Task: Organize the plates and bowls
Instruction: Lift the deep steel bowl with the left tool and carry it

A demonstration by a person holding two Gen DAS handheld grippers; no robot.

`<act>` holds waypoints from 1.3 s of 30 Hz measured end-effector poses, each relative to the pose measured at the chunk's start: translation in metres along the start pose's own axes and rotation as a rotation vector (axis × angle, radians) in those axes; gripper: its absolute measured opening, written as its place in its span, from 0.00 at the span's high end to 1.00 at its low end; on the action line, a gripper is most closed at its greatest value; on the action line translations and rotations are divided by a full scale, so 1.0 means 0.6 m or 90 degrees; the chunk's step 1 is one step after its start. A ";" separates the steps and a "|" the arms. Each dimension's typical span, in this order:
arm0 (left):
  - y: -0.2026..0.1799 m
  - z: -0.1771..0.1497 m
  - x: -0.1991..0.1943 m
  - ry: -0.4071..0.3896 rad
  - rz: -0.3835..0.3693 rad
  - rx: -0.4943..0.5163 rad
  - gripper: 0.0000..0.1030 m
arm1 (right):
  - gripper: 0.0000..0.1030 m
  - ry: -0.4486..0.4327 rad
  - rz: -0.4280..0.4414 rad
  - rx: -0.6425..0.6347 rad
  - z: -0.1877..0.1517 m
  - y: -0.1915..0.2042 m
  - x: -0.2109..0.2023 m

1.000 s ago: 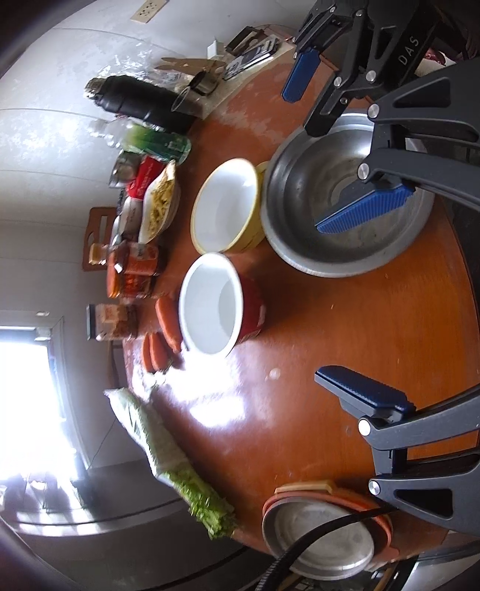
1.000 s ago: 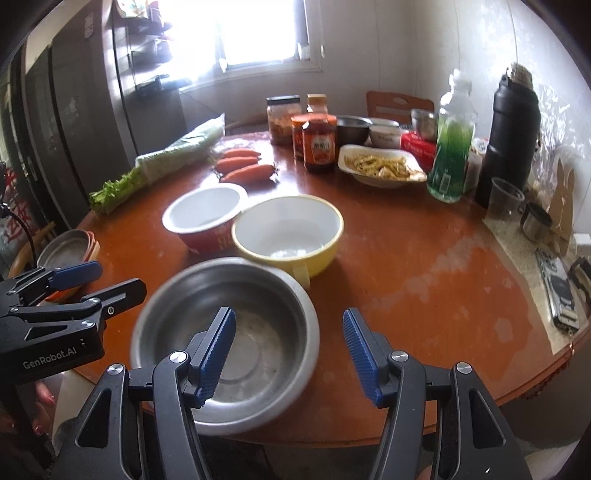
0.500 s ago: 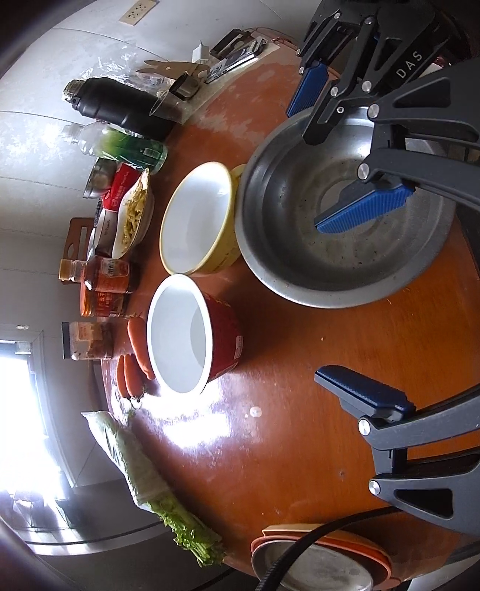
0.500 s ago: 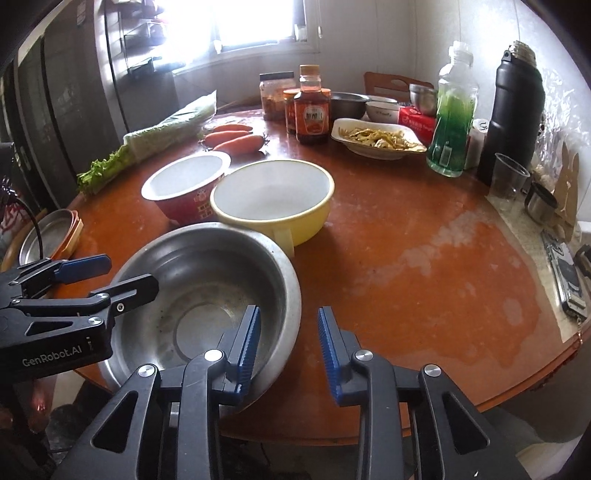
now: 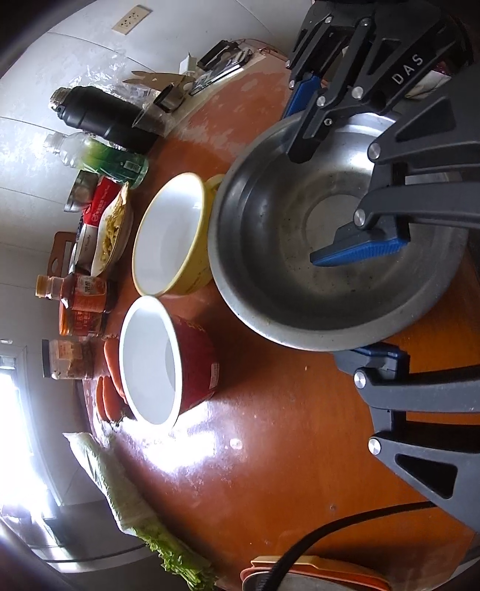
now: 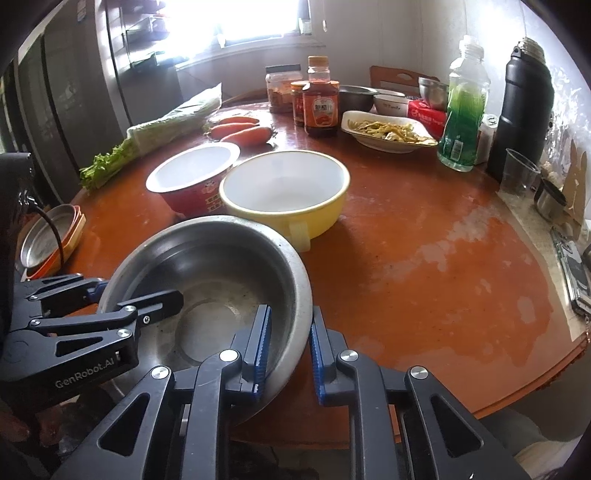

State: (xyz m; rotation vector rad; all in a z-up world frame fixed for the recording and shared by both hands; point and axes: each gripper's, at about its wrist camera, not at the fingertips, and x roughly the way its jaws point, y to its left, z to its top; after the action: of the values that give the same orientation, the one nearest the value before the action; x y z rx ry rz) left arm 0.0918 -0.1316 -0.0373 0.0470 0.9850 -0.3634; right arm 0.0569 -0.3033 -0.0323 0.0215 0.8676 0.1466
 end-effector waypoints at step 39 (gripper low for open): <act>0.149 -0.024 -0.033 -0.026 0.070 -0.077 0.64 | 0.80 0.024 0.053 -0.087 0.049 0.156 0.059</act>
State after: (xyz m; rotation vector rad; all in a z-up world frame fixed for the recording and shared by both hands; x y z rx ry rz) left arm 0.0991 -0.0394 -0.0401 -0.0149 0.9578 -0.2026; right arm 0.0908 -0.2047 -0.0327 -0.0739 0.8930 0.2846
